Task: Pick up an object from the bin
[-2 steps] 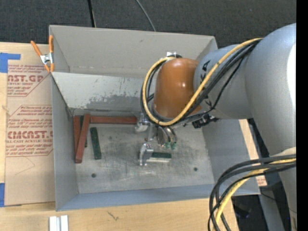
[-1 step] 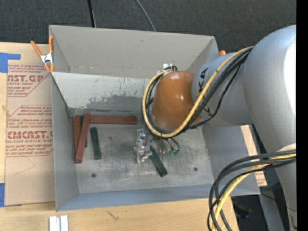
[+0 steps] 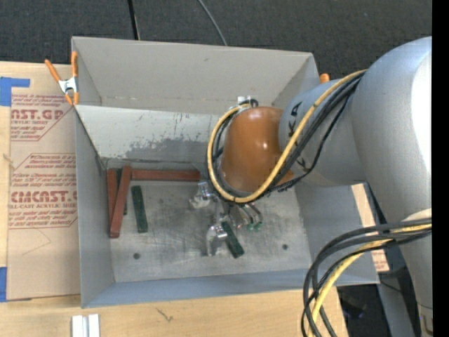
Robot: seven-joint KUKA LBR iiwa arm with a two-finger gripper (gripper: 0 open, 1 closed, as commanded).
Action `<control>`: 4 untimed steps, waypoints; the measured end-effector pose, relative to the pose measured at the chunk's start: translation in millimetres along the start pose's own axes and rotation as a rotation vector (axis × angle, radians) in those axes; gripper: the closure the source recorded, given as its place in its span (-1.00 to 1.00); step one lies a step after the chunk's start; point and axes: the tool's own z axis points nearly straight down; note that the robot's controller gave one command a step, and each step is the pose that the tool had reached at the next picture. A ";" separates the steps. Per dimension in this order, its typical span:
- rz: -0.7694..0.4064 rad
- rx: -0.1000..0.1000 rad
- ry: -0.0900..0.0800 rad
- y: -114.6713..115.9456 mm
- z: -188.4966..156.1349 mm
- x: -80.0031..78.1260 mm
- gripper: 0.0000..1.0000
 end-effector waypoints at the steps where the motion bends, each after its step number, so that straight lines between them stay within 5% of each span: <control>1: 0.000 0.000 -0.001 -0.1 0.0 -0.1 -1.00; 2: -0.051 -0.003 -0.014 -17.4 -4.6 16.6 -1.00; 3: -0.229 0.002 -0.015 -56.6 -3.7 25.4 1.00; 4: -0.228 0.002 0.005 -58.4 0.4 31.0 -1.00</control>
Offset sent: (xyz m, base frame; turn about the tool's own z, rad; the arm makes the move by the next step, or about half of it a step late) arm -0.0375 -0.0619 0.0079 -0.1101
